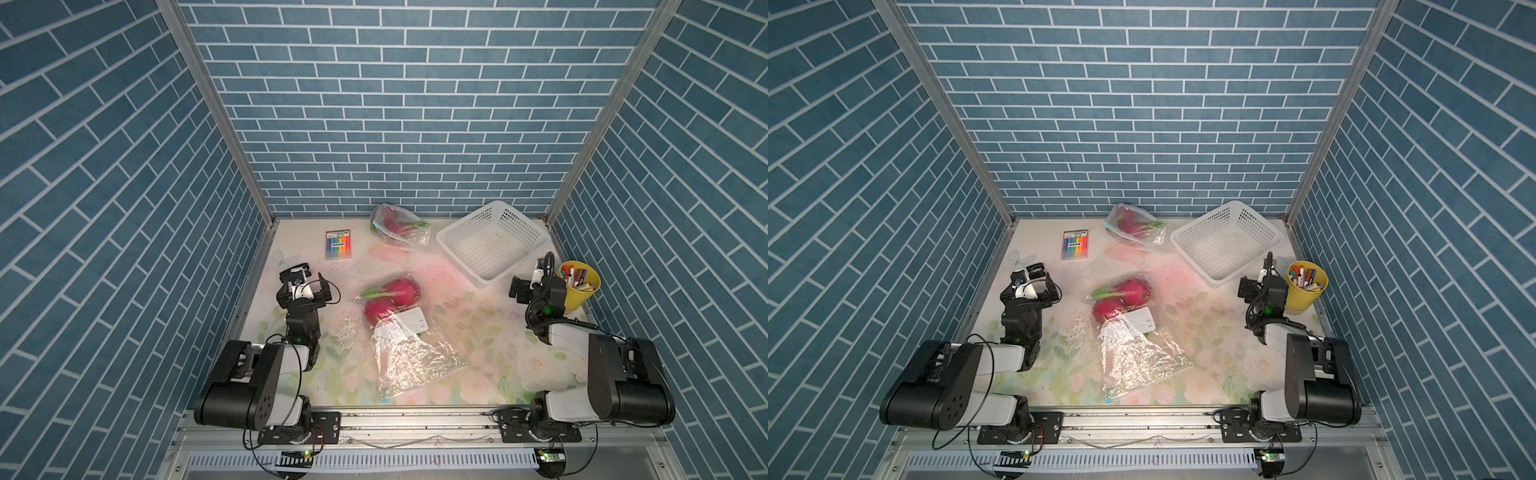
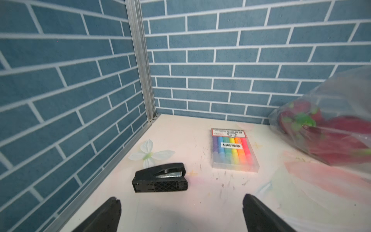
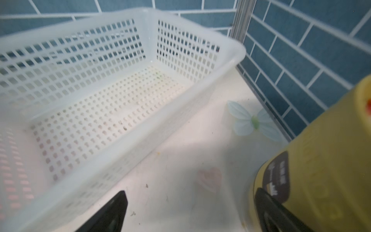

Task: Open the zip-top bag and take out the dragon fruit
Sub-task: Move the zipper food storage bag to the center of the board.

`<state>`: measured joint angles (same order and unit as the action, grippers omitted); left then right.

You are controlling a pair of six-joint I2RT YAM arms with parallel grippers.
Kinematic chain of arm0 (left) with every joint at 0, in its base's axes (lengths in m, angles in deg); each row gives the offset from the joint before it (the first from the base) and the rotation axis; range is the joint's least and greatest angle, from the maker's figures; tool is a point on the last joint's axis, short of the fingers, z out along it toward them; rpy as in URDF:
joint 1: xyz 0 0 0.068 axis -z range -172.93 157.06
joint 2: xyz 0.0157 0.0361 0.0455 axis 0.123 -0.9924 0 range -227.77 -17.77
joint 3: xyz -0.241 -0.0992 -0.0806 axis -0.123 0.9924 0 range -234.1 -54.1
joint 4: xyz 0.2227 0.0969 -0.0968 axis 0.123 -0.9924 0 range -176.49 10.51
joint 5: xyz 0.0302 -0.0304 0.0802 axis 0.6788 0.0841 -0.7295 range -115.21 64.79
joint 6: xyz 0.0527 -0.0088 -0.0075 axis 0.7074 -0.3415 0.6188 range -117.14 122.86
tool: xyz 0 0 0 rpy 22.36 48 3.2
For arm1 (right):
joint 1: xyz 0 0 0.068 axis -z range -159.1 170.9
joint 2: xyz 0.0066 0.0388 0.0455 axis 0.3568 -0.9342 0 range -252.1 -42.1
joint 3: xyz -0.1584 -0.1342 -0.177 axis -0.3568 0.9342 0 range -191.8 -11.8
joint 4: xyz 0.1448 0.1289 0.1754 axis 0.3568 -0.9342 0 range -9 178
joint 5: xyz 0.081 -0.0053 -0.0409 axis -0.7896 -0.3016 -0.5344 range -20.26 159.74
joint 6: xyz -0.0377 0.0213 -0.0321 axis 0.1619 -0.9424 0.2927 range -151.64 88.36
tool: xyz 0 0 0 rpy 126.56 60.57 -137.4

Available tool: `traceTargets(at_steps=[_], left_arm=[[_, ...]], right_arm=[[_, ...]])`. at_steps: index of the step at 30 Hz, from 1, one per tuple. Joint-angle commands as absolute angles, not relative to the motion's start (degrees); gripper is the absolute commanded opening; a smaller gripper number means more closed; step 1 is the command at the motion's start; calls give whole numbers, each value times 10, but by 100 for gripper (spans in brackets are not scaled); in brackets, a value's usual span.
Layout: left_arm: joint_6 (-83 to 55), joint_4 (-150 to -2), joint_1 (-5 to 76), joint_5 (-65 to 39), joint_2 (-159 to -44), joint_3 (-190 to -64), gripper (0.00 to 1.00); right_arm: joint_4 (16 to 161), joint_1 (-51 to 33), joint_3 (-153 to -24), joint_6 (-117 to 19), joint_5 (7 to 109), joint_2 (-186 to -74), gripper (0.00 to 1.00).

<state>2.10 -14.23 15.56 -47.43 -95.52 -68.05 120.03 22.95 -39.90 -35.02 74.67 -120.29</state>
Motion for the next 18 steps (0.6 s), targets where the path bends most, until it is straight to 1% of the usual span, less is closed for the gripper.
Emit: traceTargets(at_steps=[1, 3, 5, 8, 10, 13, 18], left_arm=[[28, -236, 196, -562, -912, -723, 100], [-7, -307, 218, -575, -894, -756, 100], [-39, -372, 241, -560, -880, -787, 100], [-75, -425, 280, -556, -863, -817, 100], [-116, -465, 289, -527, -853, -831, 100], [-199, -520, 291, -490, -840, -850, 100], [-276, -568, 291, -383, -800, -817, 100]], right_arm=[[1079, 226, -441, -374, 763, -1157, 98], [1009, 219, -468, -385, 771, -1140, 97], [959, 208, -484, -402, 768, -1124, 96], [891, 184, -503, -433, 768, -1098, 96], [840, 163, -524, -452, 768, -1087, 96], [772, 109, -555, -463, 772, -1078, 96], [739, 19, -559, -510, 753, -1049, 96]])
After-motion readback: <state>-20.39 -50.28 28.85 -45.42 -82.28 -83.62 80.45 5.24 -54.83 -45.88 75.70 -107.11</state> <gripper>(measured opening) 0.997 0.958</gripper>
